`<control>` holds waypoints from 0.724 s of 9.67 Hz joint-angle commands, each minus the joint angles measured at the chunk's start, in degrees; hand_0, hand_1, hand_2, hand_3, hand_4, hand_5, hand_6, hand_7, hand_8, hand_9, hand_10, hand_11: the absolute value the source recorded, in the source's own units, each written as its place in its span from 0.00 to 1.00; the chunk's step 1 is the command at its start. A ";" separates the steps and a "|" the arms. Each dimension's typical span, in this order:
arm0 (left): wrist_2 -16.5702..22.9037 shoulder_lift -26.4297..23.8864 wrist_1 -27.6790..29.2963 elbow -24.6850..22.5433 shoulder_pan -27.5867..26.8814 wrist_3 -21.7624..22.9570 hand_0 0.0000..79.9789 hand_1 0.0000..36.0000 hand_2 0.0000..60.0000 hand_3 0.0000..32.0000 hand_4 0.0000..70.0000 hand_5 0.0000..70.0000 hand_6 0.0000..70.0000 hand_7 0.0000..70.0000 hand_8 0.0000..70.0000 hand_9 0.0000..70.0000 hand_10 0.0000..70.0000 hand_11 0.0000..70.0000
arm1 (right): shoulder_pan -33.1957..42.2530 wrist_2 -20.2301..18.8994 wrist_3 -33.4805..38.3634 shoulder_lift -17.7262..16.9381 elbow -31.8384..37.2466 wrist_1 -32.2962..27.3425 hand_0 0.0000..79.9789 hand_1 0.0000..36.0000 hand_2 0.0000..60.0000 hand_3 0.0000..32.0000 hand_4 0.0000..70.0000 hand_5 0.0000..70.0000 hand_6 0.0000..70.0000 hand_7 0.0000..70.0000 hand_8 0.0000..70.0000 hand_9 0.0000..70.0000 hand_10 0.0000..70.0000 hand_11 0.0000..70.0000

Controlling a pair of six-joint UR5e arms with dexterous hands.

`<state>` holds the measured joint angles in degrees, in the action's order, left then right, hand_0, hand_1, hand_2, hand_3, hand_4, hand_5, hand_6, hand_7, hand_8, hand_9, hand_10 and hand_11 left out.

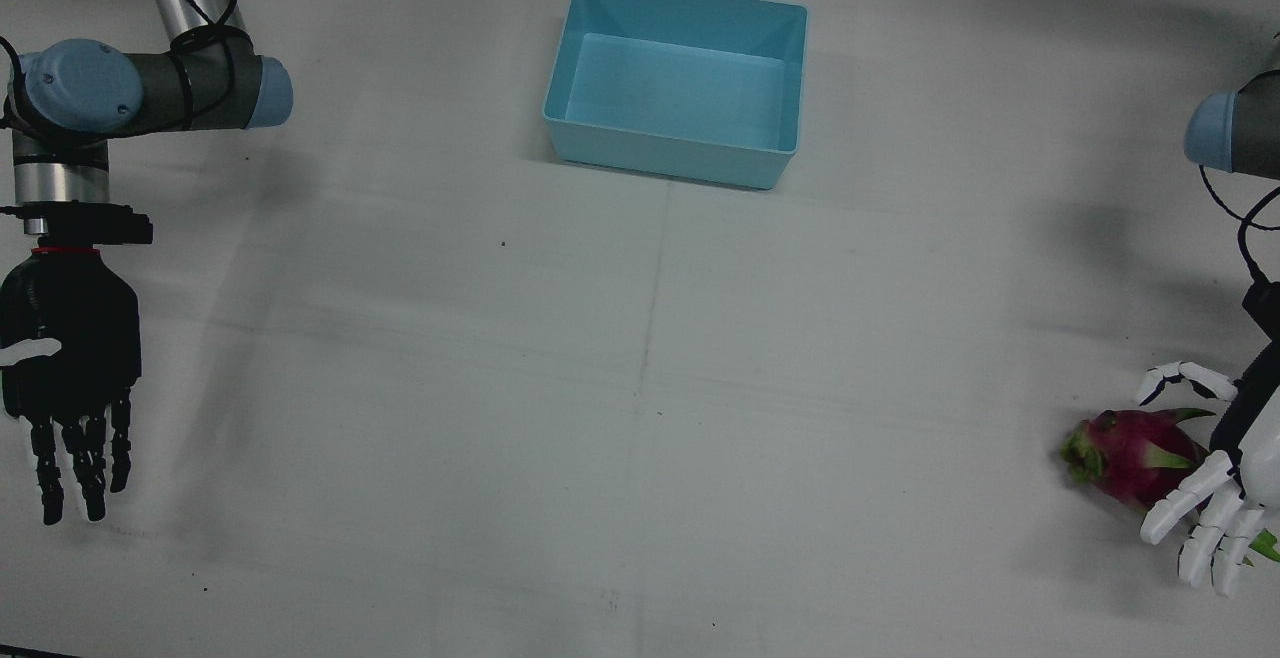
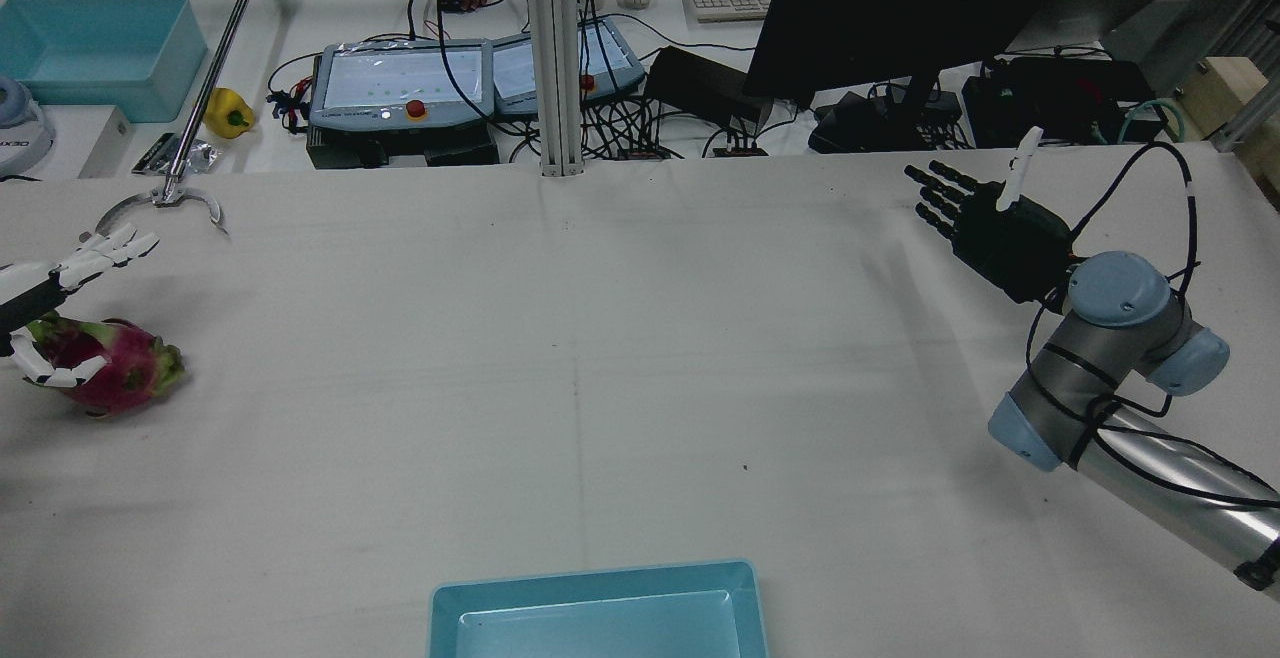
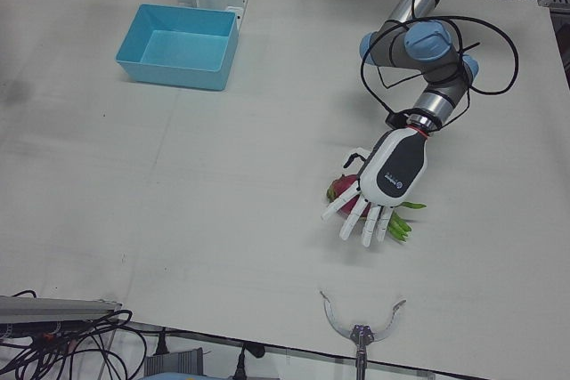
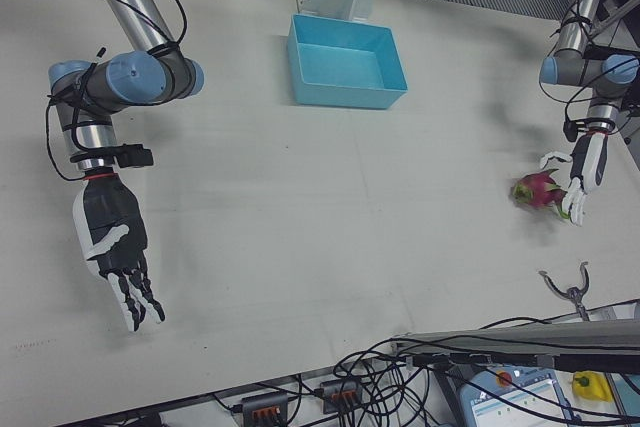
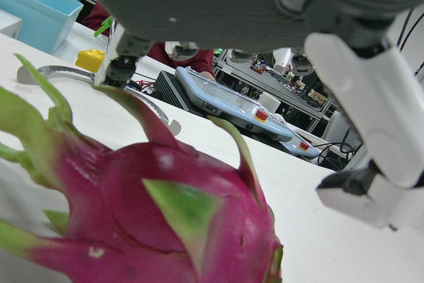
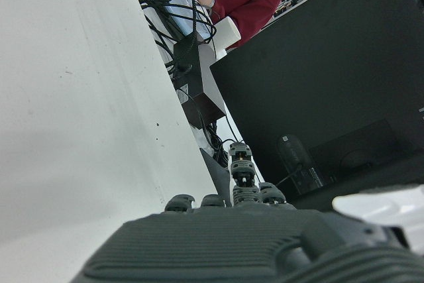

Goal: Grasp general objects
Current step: 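Move the left hand down beside the pink dragon fruit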

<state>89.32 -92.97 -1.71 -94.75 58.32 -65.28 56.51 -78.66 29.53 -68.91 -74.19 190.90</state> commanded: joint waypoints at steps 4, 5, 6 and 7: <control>-1.78 -1.78 -15.24 -5.71 -0.49 -6.62 0.61 0.65 0.62 1.00 0.00 0.00 0.00 0.00 0.00 0.00 0.00 0.00 | 0.00 0.00 0.00 0.00 0.01 0.00 0.00 0.00 0.00 0.00 0.00 0.00 0.00 0.00 0.00 0.00 0.00 0.00; -1.87 -2.56 -16.47 -5.44 -0.58 -7.49 0.62 0.72 0.76 1.00 0.00 0.00 0.00 0.00 0.00 0.00 0.00 0.00 | 0.00 0.00 0.00 0.00 0.01 0.00 0.00 0.00 0.00 0.00 0.00 0.00 0.00 0.00 0.00 0.00 0.00 0.00; -1.87 -3.96 -18.92 -5.35 -0.58 -10.02 0.62 0.76 0.89 1.00 0.00 0.00 0.00 0.00 0.00 0.00 0.00 0.00 | 0.00 0.00 0.00 0.00 0.01 0.00 0.00 0.00 0.00 0.00 0.00 0.00 0.00 0.00 0.00 0.00 0.00 0.00; -1.87 -4.76 -20.16 -5.44 -0.58 -10.92 0.61 0.80 1.00 1.00 0.00 0.00 0.00 0.00 0.00 0.00 0.00 0.00 | 0.00 0.00 0.00 0.00 0.01 0.00 0.00 0.00 0.00 0.00 0.00 0.00 0.00 0.00 0.00 0.00 0.00 0.00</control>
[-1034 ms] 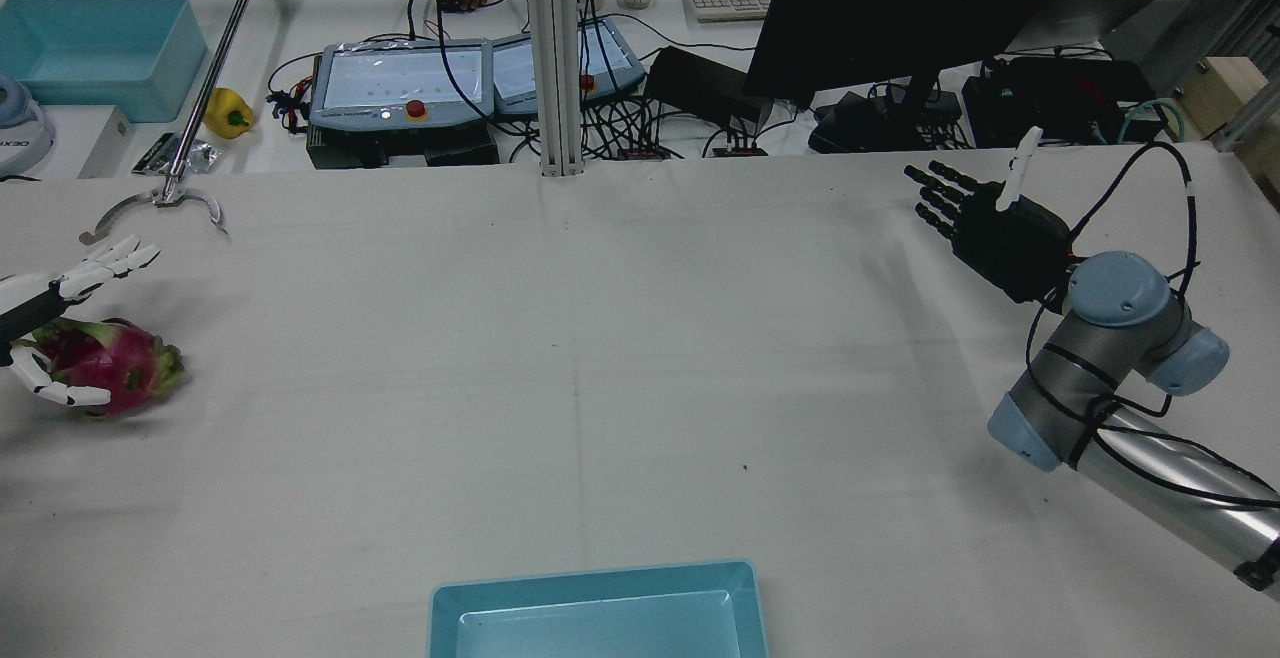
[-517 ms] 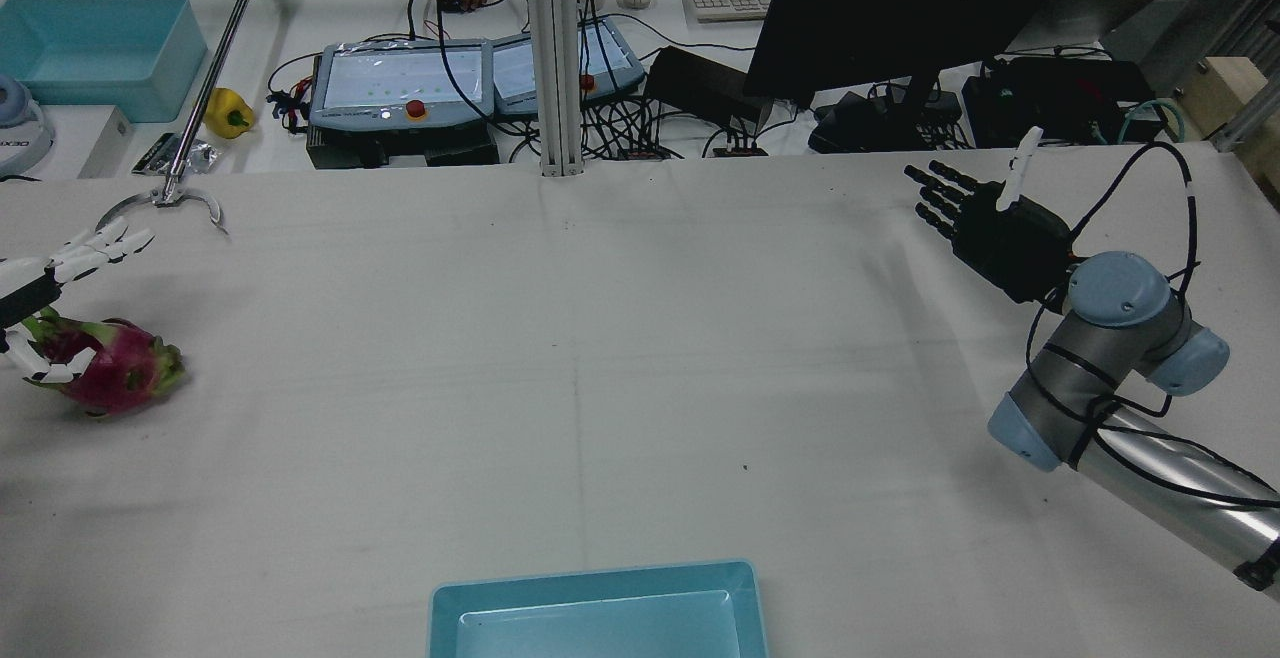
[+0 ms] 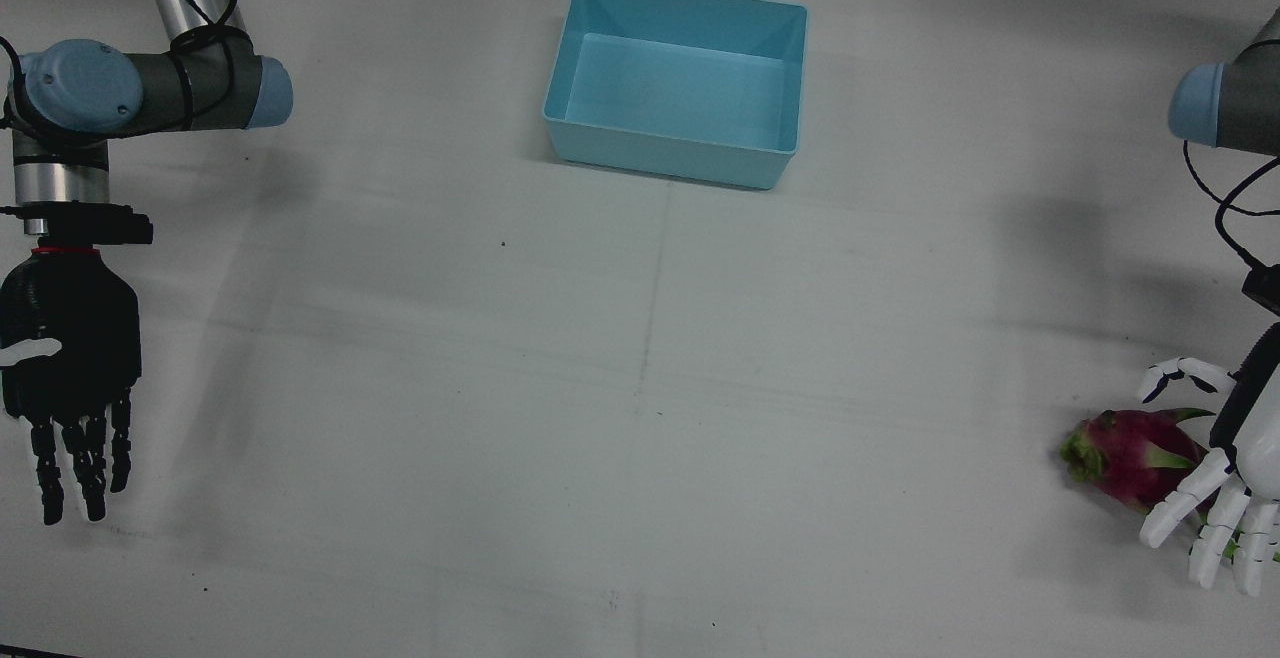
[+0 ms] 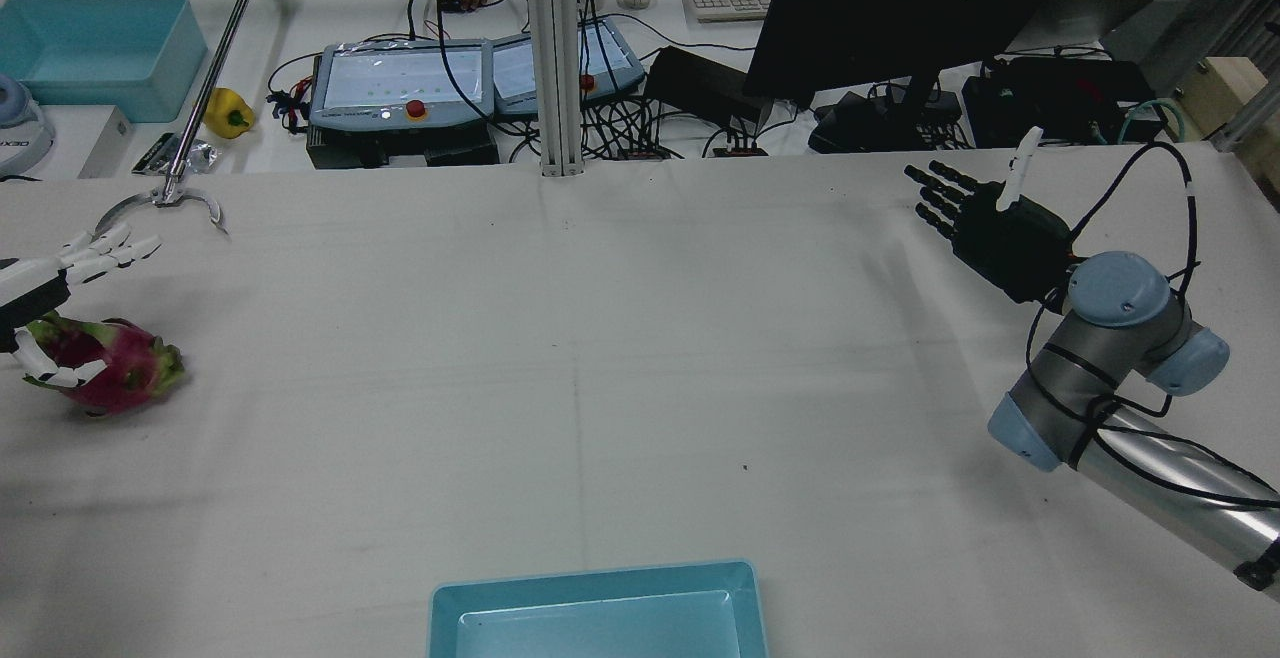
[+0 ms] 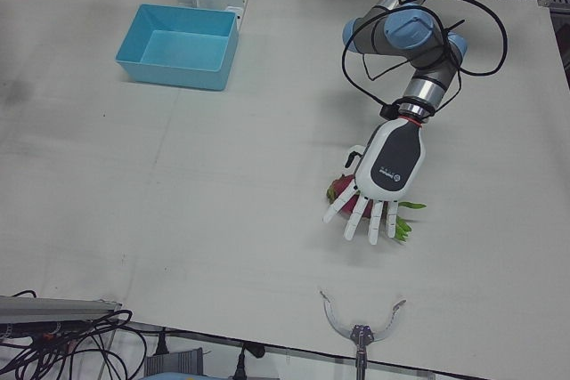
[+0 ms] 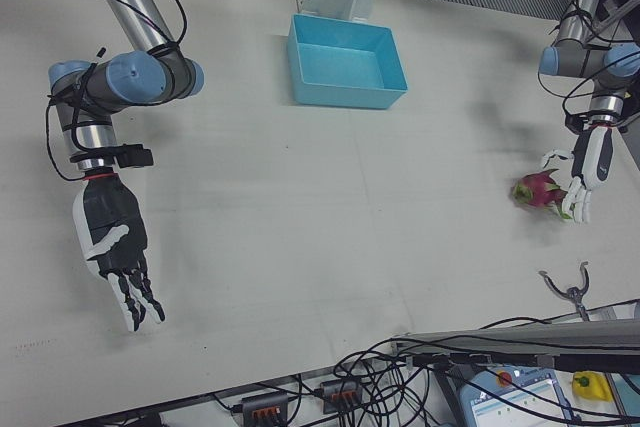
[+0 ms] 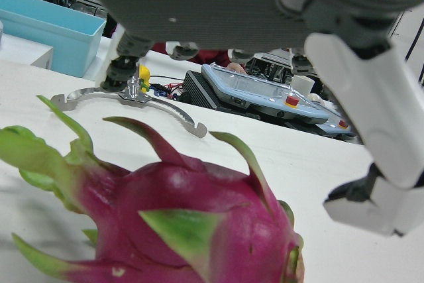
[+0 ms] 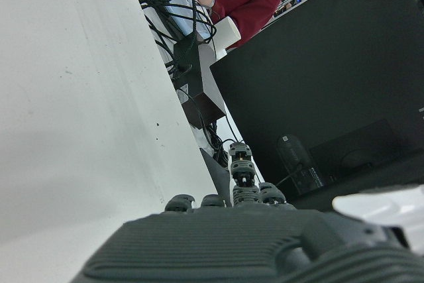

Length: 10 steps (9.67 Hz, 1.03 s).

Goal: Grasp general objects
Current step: 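Close the left hand's fingers around the dragon fruit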

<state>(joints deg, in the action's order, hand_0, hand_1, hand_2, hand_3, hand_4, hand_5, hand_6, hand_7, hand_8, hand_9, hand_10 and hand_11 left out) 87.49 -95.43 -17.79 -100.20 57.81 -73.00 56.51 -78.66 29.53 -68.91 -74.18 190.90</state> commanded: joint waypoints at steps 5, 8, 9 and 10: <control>0.05 -2.91 -6.90 -0.87 0.02 -2.94 0.61 0.57 0.47 1.00 0.00 0.00 0.00 0.00 0.00 0.00 0.00 0.00 | 0.00 0.00 0.00 0.00 0.00 0.00 0.00 0.00 0.00 0.00 0.00 0.00 0.00 0.00 0.00 0.00 0.00 0.00; 0.14 -3.00 -6.82 -0.53 -0.24 -3.11 0.61 0.51 0.34 1.00 0.00 0.00 0.00 0.00 0.00 0.00 0.00 0.00 | 0.00 0.00 0.00 0.00 0.00 0.00 0.00 0.00 0.00 0.00 0.00 0.00 0.00 0.00 0.00 0.00 0.00 0.00; -0.04 -3.09 -8.12 -0.26 -2.33 -3.11 0.61 0.57 0.45 1.00 0.00 0.00 0.00 0.00 0.00 0.00 0.00 0.00 | 0.00 0.00 0.00 0.00 0.00 0.00 0.00 0.00 0.00 0.00 0.00 0.00 0.00 0.00 0.00 0.00 0.00 0.00; -0.13 -3.27 -8.74 -0.09 -3.74 -2.94 0.61 0.53 0.37 1.00 0.00 0.00 0.00 0.00 0.00 0.00 0.00 0.00 | 0.00 0.00 0.00 0.00 0.00 0.00 0.00 0.00 0.00 0.00 0.00 0.00 0.00 0.00 0.00 0.00 0.00 0.00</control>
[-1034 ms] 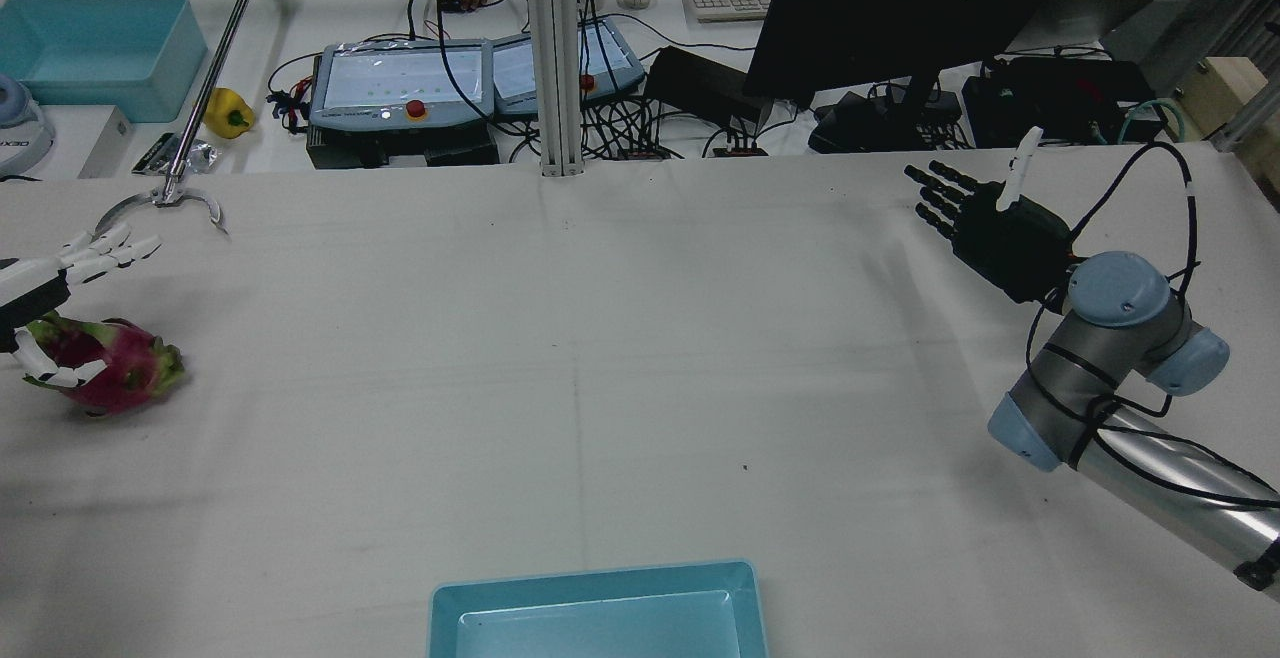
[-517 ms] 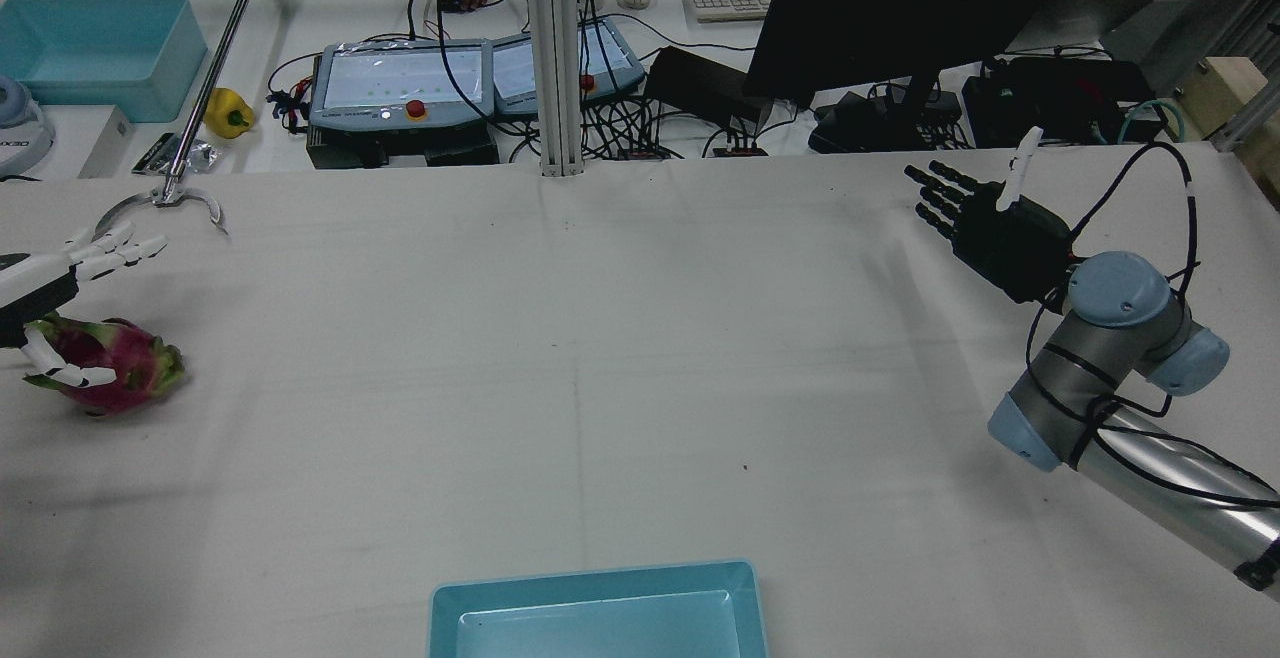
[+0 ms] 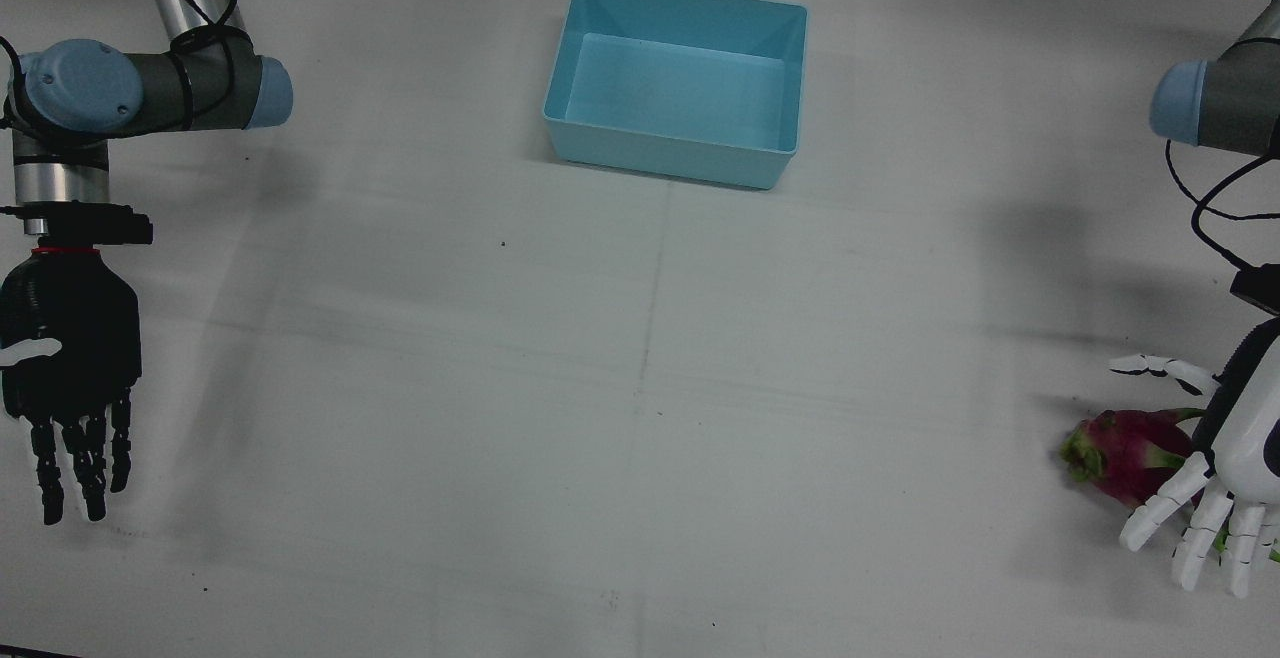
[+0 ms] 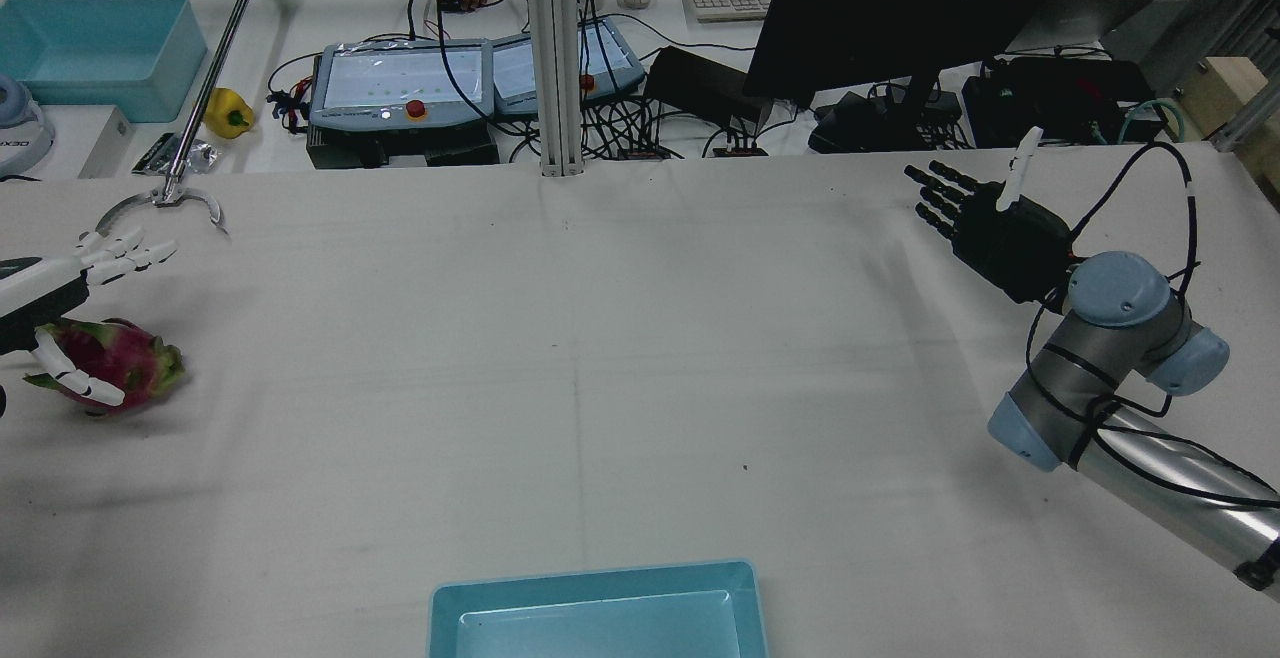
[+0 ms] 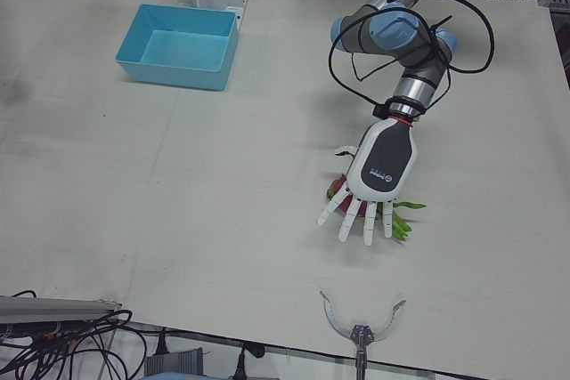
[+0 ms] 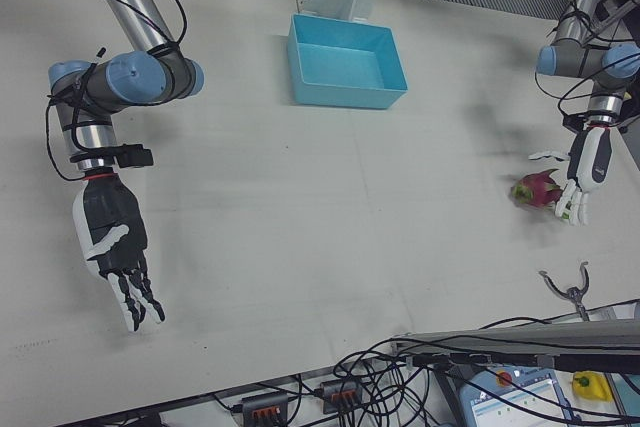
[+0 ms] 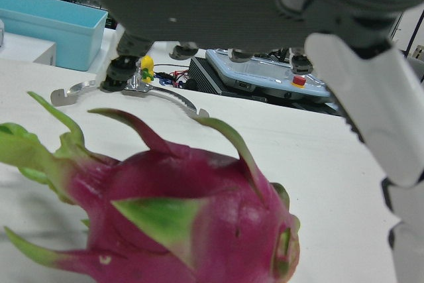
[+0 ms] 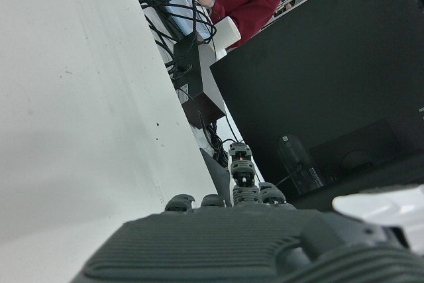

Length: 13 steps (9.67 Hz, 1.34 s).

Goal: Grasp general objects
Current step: 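Close the left hand's fingers around the dragon fruit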

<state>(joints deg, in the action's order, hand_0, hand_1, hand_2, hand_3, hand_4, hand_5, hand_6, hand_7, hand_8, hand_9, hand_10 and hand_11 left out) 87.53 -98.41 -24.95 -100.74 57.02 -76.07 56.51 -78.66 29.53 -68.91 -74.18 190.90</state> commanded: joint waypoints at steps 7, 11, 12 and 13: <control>-8.08 0.24 -1.68 -0.08 -3.05 -3.12 0.64 0.59 0.31 1.00 0.00 0.00 0.00 0.00 0.00 0.00 0.00 0.00 | 0.00 0.00 0.00 0.00 -0.09 0.00 0.00 0.00 0.00 0.00 0.00 0.00 0.00 0.00 0.00 0.00 0.00 0.00; -7.99 0.06 -4.14 0.28 -3.23 -4.18 0.62 0.54 0.26 1.00 0.00 0.00 0.00 0.00 0.00 0.00 0.00 0.00 | 0.00 0.00 0.00 0.00 0.00 0.00 0.00 0.00 0.00 0.00 0.00 0.00 0.00 0.00 0.00 0.00 0.00 0.00; -7.99 -0.03 -4.41 0.45 -3.67 -4.18 0.63 0.62 0.39 1.00 0.00 0.00 0.00 0.00 0.00 0.00 0.00 0.00 | 0.00 0.00 0.00 0.00 -0.09 0.00 0.00 0.00 0.00 0.00 0.00 0.00 0.00 0.00 0.00 0.00 0.00 0.00; -8.08 -0.29 -5.10 0.63 -5.84 -4.09 0.64 0.63 0.38 1.00 0.00 0.00 0.00 0.00 0.00 0.00 0.00 0.00 | 0.00 0.00 0.00 0.00 0.00 0.00 0.00 0.00 0.00 0.00 0.00 0.00 0.00 0.00 0.00 0.00 0.00 0.00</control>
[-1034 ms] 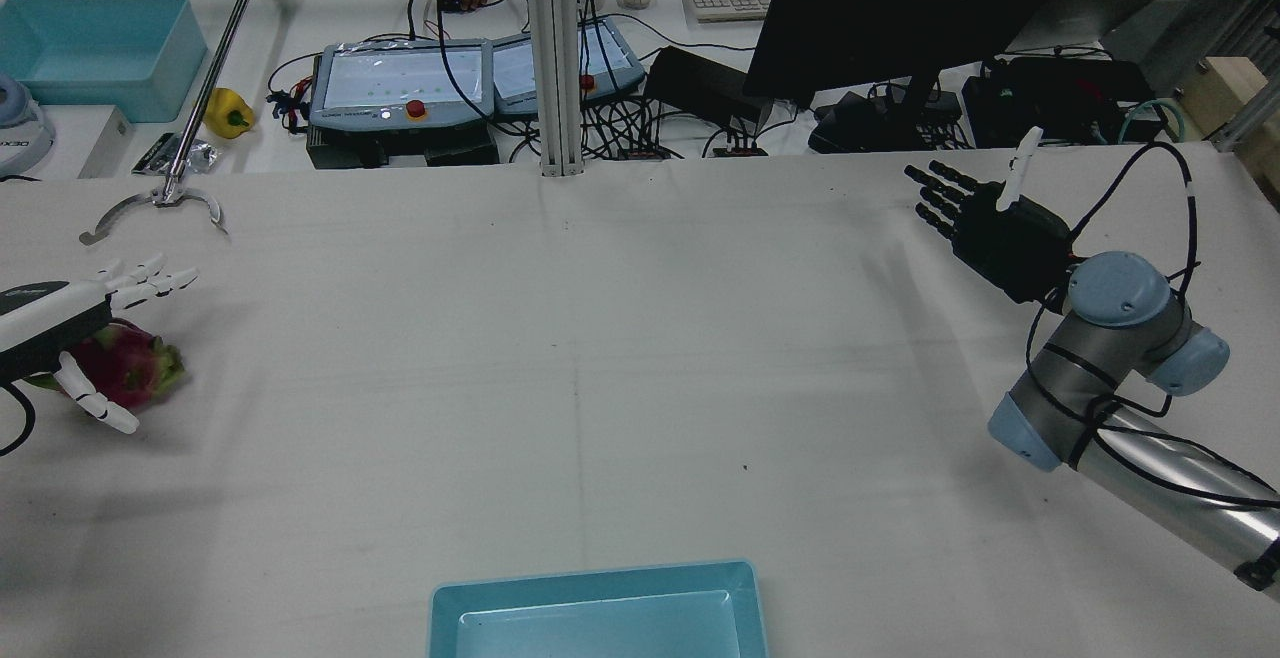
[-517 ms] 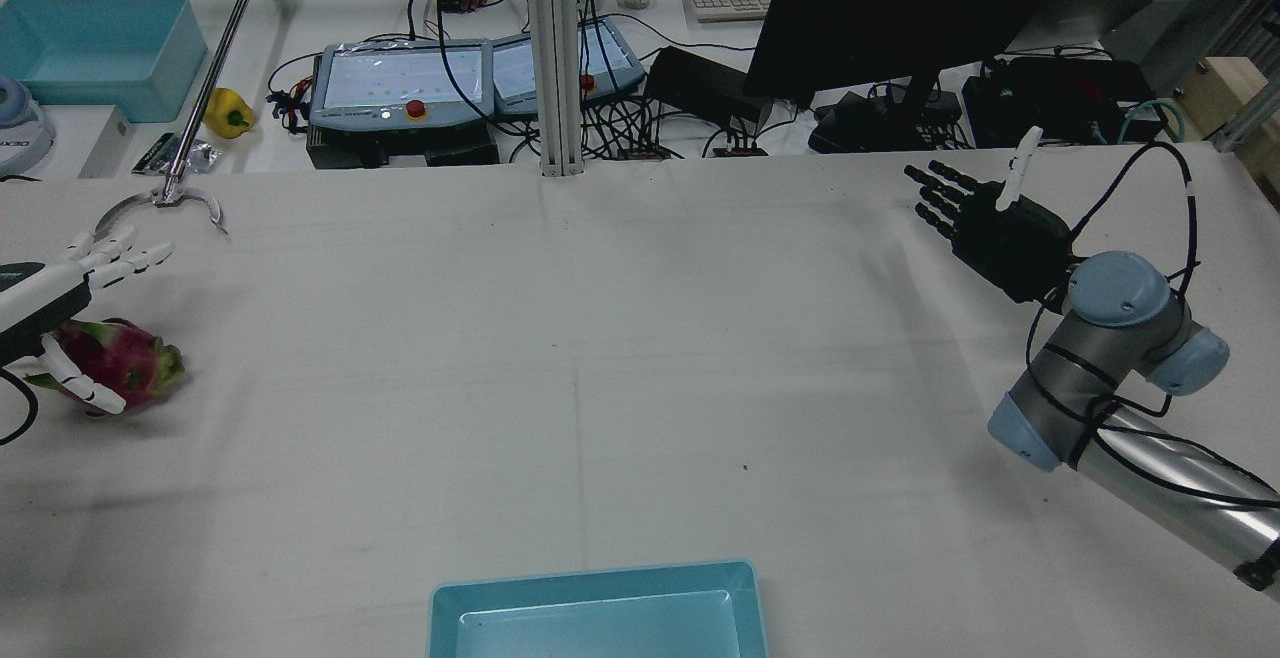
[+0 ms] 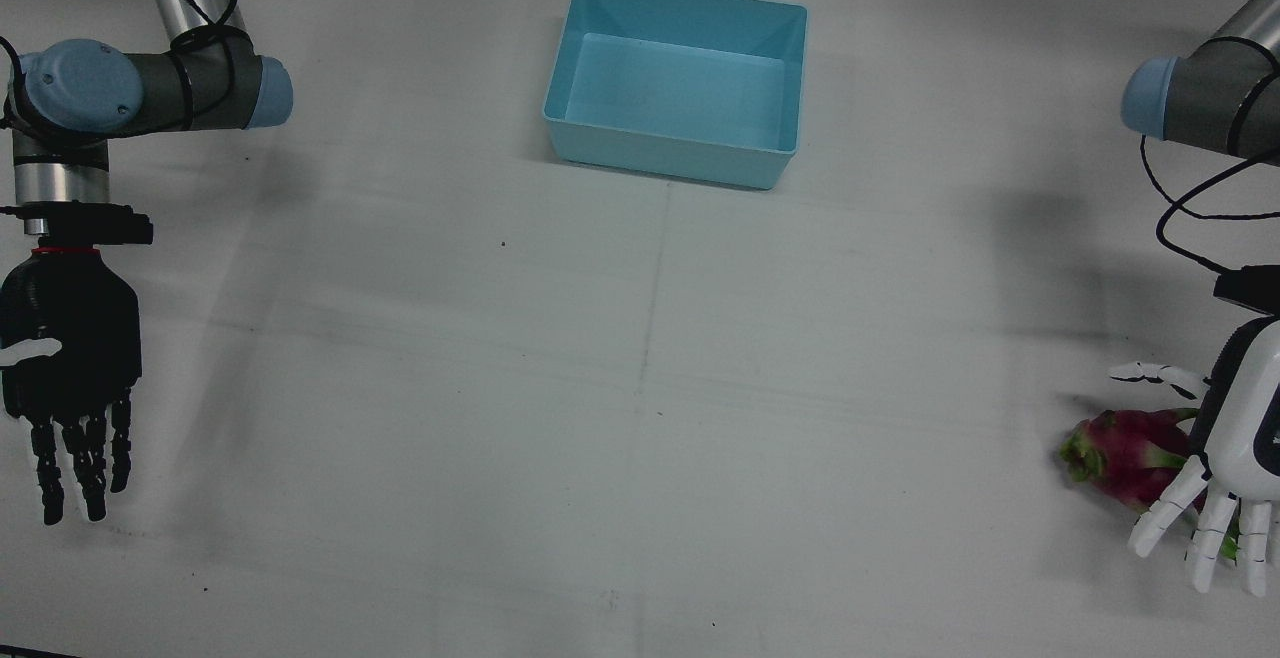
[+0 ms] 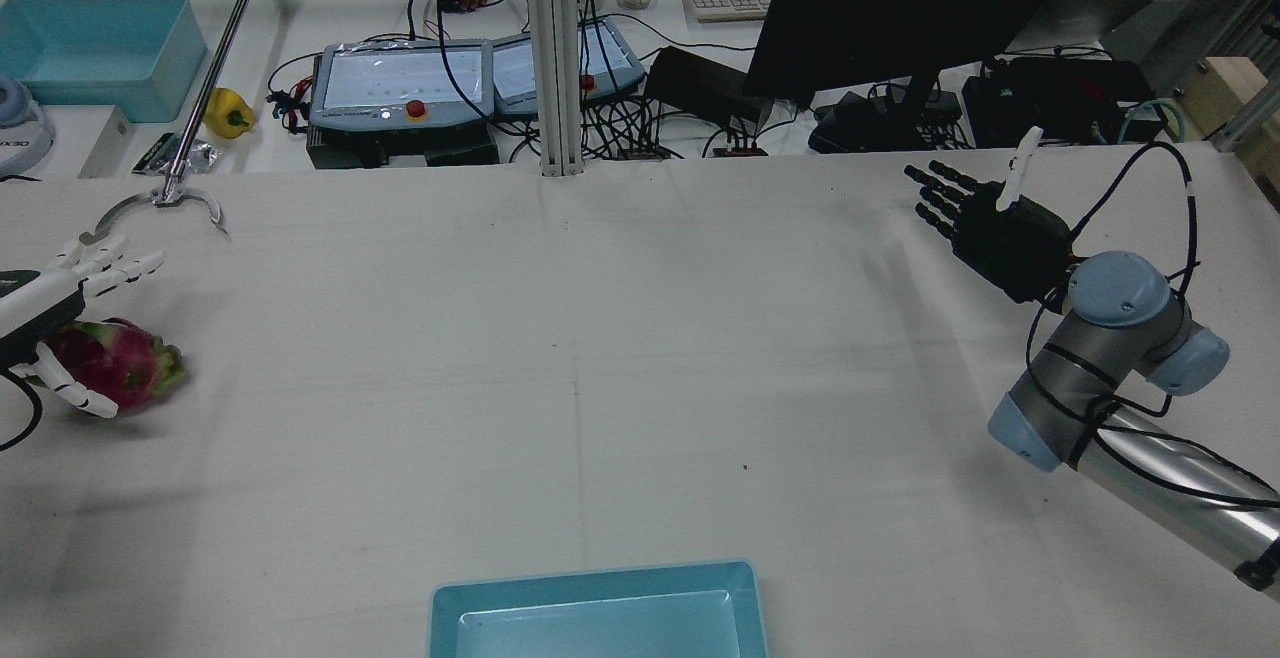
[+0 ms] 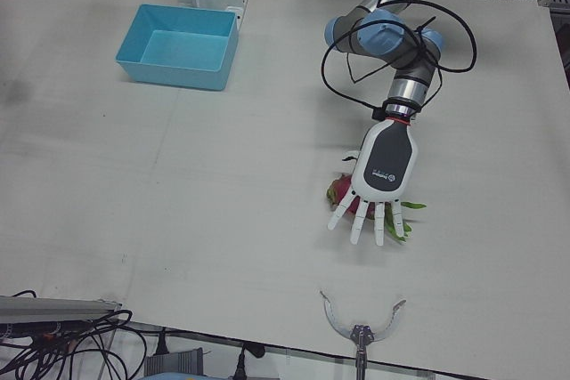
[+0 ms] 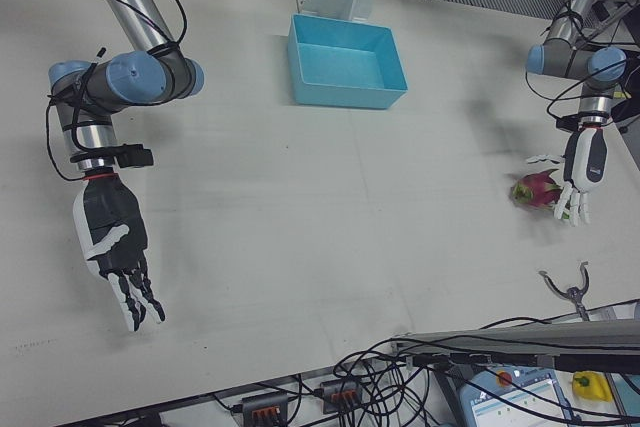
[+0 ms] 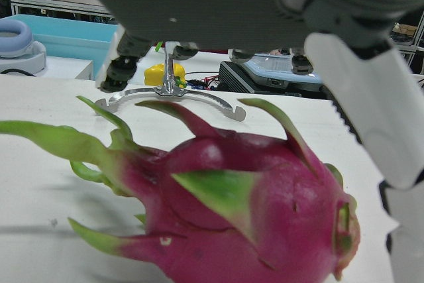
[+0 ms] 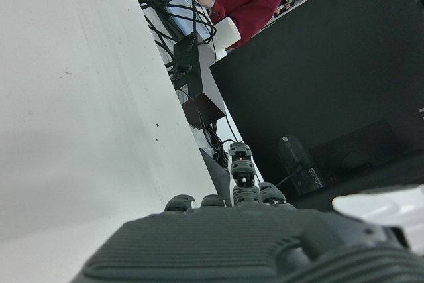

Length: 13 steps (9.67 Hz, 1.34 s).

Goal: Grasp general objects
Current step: 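Close the left hand's fingers around the dragon fruit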

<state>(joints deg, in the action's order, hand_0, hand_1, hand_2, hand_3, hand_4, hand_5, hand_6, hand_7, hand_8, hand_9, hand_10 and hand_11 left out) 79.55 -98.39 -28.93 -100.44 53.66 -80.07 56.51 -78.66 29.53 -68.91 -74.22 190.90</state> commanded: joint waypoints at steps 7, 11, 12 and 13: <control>-5.98 0.13 -0.69 0.68 -3.47 -1.75 0.66 0.82 0.69 1.00 0.00 0.00 0.00 0.00 0.00 0.00 0.00 0.00 | 0.00 0.00 0.00 0.00 0.04 0.00 0.00 0.00 0.00 0.00 0.00 0.00 0.00 0.00 0.00 0.00 0.00 0.00; -5.90 -0.40 -0.78 2.88 -4.35 -1.67 0.68 0.81 0.60 1.00 0.00 0.00 0.00 0.00 0.00 0.00 0.00 0.00 | 0.00 0.00 0.00 0.00 0.04 0.00 0.00 0.00 0.00 0.00 0.00 0.00 0.00 0.00 0.00 0.00 0.00 0.00; -5.90 -0.40 -0.78 2.97 -4.44 -1.67 0.67 0.82 0.63 1.00 0.00 0.00 0.00 0.00 0.00 0.00 0.00 0.00 | 0.00 0.00 0.00 0.00 0.04 0.00 0.00 0.00 0.00 0.00 0.00 0.00 0.00 0.00 0.00 0.00 0.00 0.00; -5.98 -0.40 -0.69 2.97 -4.44 -1.67 0.67 0.84 0.67 1.00 0.00 0.00 0.00 0.00 0.00 0.00 0.00 0.00 | 0.00 0.00 0.00 0.00 0.04 0.00 0.00 0.00 0.00 0.00 0.00 0.00 0.00 0.00 0.00 0.00 0.00 0.00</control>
<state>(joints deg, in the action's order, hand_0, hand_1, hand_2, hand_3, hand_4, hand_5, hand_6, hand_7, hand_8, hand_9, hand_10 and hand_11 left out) 73.66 -98.71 -29.67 -97.83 49.49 -81.75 56.51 -78.66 29.53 -68.91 -74.19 190.90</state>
